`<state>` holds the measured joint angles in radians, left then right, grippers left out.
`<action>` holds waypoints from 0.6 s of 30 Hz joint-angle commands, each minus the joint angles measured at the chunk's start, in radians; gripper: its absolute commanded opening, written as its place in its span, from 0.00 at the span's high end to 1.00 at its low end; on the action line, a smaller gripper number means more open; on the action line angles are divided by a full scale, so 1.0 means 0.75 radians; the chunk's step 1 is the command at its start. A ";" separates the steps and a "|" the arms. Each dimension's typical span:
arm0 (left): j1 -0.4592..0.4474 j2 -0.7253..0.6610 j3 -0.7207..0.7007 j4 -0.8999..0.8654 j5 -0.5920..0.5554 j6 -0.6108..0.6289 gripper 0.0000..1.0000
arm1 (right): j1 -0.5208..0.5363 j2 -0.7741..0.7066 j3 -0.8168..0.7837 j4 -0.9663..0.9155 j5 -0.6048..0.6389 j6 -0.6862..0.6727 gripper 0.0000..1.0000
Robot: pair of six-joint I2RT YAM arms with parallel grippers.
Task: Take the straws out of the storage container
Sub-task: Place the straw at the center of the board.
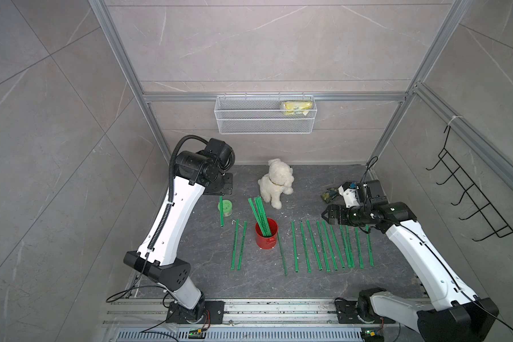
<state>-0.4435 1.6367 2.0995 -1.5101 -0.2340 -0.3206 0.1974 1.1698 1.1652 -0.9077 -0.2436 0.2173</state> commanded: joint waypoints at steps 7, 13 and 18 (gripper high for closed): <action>0.094 0.195 -0.231 -0.172 0.087 0.022 0.91 | 0.009 -0.024 0.004 -0.024 -0.005 0.008 0.00; 0.108 0.331 -0.342 -0.123 0.162 0.073 0.90 | 0.009 -0.028 -0.021 -0.014 -0.002 0.007 0.00; 0.133 0.441 -0.398 -0.066 0.229 0.103 0.91 | 0.009 -0.030 -0.046 -0.002 0.002 0.005 0.00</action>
<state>-0.3569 1.9427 1.8053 -1.5196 -0.1184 -0.2867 0.1982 1.1687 1.1496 -0.9073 -0.2432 0.2173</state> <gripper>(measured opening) 0.097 0.993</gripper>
